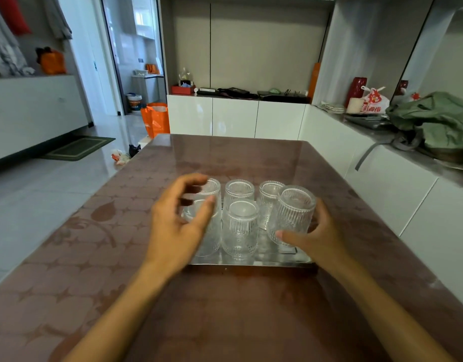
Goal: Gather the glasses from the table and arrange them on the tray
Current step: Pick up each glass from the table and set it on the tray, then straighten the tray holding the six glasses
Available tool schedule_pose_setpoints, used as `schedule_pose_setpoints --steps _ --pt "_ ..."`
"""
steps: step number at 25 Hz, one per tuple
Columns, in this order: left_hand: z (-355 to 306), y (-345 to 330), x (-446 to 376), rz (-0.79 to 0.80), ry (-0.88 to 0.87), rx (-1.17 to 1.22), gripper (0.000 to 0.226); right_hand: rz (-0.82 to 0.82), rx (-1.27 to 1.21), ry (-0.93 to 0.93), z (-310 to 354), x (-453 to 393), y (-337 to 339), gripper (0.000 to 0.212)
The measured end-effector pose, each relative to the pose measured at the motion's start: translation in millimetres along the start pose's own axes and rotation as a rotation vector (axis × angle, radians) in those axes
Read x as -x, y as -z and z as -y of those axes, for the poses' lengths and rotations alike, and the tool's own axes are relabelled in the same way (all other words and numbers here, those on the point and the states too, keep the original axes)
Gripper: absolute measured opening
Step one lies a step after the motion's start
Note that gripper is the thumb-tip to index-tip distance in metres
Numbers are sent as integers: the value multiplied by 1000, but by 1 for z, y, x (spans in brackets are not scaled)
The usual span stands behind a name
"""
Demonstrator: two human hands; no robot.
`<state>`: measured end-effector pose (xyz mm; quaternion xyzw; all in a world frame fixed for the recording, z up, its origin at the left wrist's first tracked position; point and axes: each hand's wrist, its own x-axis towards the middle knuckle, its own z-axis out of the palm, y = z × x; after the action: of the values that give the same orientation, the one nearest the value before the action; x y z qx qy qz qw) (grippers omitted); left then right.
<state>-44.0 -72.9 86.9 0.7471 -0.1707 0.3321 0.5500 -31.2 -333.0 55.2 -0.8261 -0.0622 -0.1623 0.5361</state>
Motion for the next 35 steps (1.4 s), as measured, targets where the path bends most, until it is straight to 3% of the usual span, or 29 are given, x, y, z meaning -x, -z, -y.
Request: schedule_pose_setpoints --steps 2,5,7,11,14,16,19,23,29,32,35 --pt "27 21 -1 -54 78 -16 23 36 56 -54 -14 -6 -6 75" --pt "61 38 1 88 257 -124 44 123 114 -77 -32 -7 -16 88" --pt "81 47 -4 271 388 -147 54 163 122 -68 -37 -9 -17 95" --pt "103 62 -30 800 540 -168 115 358 59 -143 -40 -22 16 93" --pt "109 62 -50 974 581 -220 130 543 273 -150 -41 -41 41 113" --pt "114 57 -60 1013 555 -253 129 653 455 -88 -44 -58 40 128" --pt "122 54 -65 1009 544 -243 130 735 457 -71 -48 -75 32 134" --pt "134 55 -61 989 576 -213 134 758 454 -41 -55 -85 33 135" --pt "137 44 -59 929 454 -345 132 766 430 -56 -58 -85 33 120" --pt "137 43 -63 994 519 -287 134 782 442 -65 -57 -86 32 130" --pt "131 41 -66 1093 500 -305 140 808 414 -75 -54 -83 38 125"
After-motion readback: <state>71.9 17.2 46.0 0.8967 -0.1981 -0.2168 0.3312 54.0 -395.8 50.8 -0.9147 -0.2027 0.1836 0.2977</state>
